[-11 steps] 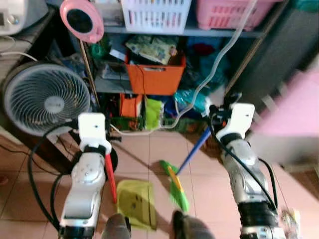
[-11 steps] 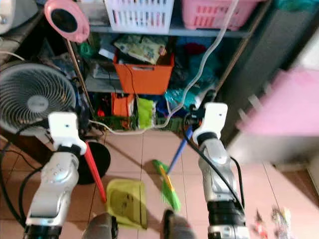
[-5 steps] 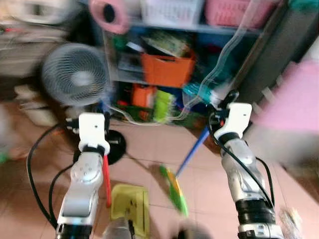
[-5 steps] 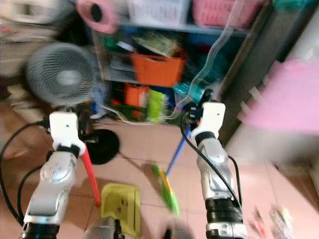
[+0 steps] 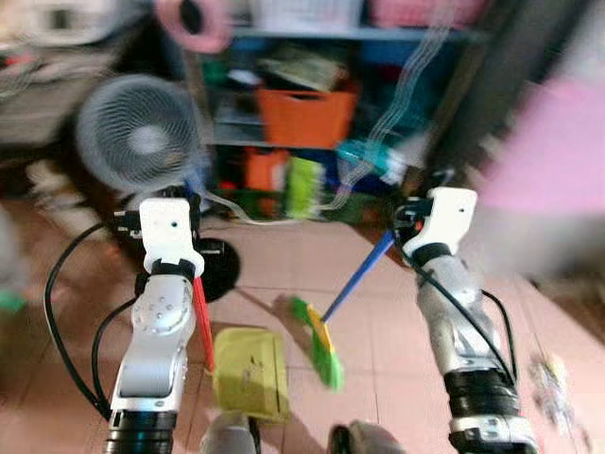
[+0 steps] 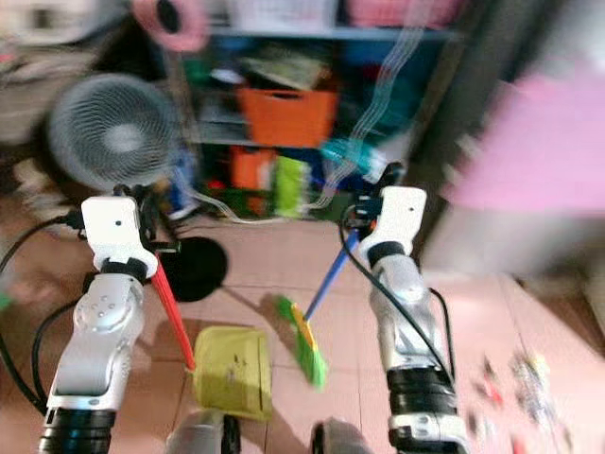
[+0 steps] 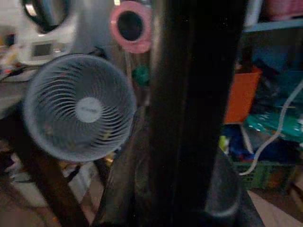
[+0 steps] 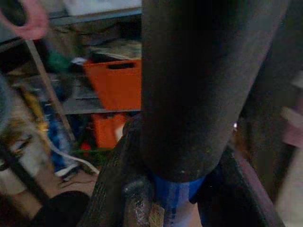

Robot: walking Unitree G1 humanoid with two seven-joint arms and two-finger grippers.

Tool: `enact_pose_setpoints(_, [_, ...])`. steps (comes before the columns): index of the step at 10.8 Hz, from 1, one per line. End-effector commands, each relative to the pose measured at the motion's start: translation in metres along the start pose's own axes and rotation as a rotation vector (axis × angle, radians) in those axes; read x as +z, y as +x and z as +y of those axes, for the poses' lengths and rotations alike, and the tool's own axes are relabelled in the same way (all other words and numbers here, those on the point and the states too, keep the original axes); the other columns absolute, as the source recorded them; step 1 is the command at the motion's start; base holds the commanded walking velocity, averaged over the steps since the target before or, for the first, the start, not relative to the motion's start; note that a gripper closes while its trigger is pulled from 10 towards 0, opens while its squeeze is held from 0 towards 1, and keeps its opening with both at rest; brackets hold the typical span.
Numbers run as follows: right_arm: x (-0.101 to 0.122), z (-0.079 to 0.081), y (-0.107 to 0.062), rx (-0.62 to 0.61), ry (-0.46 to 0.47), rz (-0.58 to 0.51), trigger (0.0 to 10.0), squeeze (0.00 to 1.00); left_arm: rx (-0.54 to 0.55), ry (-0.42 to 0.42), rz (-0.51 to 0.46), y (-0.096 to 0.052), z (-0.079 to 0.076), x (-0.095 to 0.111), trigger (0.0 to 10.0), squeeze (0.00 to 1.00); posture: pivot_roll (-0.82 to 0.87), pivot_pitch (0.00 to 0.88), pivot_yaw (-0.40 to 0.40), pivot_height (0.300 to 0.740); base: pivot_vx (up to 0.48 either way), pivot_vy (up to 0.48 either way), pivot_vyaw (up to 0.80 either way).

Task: Sweep floor

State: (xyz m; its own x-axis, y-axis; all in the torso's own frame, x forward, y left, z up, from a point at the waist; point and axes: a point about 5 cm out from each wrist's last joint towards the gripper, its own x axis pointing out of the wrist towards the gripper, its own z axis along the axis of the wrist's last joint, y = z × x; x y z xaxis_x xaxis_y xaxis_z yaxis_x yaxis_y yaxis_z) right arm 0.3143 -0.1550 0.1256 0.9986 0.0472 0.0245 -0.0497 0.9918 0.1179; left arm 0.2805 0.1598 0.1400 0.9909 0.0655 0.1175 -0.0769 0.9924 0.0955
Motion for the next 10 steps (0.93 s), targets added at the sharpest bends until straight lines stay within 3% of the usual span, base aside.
enact_pose_setpoints(1, [0.000,-0.008,-0.004,-0.034,-0.032,0.004,10.0,0.00,0.014,0.021,-0.030,0.001,0.005,0.005,10.0,0.00,0.00,0.071,0.029,0.740,0.000,0.000,-0.80])
enact_pose_setpoints(3, [-0.001,-0.011,-0.007,-0.041,-0.045,0.008,10.0,0.00,0.006,0.050,-0.047,0.002,0.000,0.009,10.0,0.00,0.00,0.087,0.022,0.740,0.000,0.000,-0.80])
enact_pose_setpoints(7, [0.000,-0.014,-0.003,-0.046,-0.046,0.018,10.0,0.00,-0.001,0.007,-0.014,-0.003,-0.004,0.006,10.0,0.00,0.00,0.098,0.010,0.740,0.000,0.000,-0.80])
enact_pose_setpoints(10, [-0.001,-0.010,-0.004,-0.028,-0.042,0.019,10.0,0.00,-0.009,-0.005,-0.004,-0.004,-0.006,0.004,10.0,0.00,0.00,0.095,0.006,0.740,0.000,0.411,0.00])
